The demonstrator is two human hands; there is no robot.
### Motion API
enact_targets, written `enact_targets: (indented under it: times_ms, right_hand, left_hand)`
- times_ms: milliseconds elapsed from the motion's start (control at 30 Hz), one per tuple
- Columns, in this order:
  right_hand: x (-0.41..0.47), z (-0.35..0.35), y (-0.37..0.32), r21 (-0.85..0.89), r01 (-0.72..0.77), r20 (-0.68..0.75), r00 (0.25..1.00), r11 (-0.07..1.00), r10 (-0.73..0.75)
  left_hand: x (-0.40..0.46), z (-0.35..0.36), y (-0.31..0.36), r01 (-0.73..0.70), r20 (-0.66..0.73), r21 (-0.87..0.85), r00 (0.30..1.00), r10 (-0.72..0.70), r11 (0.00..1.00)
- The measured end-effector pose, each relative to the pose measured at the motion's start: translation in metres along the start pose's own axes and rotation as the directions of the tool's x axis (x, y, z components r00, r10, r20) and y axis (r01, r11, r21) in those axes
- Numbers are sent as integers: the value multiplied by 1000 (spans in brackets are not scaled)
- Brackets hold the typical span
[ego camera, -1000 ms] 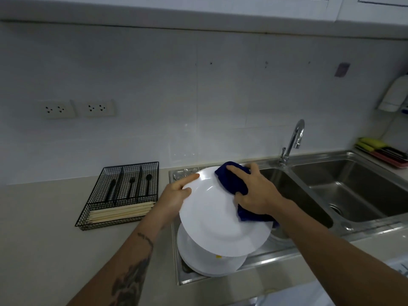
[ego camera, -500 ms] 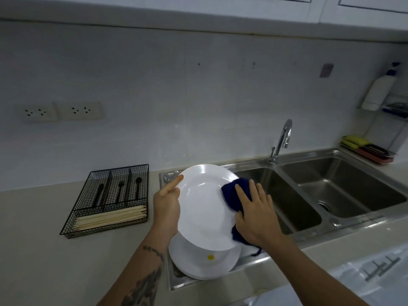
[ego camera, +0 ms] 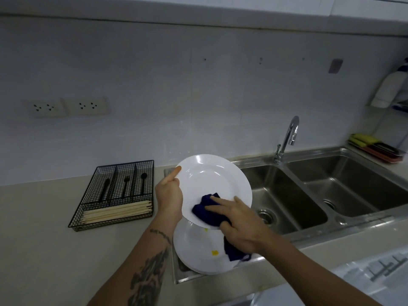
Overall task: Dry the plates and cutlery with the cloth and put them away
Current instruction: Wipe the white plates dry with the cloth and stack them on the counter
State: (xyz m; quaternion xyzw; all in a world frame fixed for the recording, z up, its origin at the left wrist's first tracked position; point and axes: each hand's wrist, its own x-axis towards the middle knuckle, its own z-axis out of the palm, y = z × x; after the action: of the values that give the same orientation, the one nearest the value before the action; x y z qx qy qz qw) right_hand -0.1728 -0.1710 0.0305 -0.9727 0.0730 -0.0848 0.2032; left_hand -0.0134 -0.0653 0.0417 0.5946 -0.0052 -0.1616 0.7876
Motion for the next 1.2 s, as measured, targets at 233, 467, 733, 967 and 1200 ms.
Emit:
enact_targets:
  times_ms: [233,467,733,967,1200]
  right_hand:
    - [35,-14,43,-289,-240,-165,966,927,198]
    - [66,-5,18,-303,-189,-205,970,934,130]
    - [48,1,31,-483,-232,-217,966,844,140]
    - [75,-19,24,-377,-323,-298,929,868,217]
    - [56,3,5,-219,-49,-126,992,975,21]
  left_hand:
    - [2,-4,-3,-22,102,63,995,15,998]
    - [-14,17,-10,-36,204,87,979,18,996]
    - [0,-2,3,-50,134,88,990,38,995]
    - [-13,10,-7,-83,205,154,978,50,985]
    - [-3,6,7,-104,125,37,987,98,994]
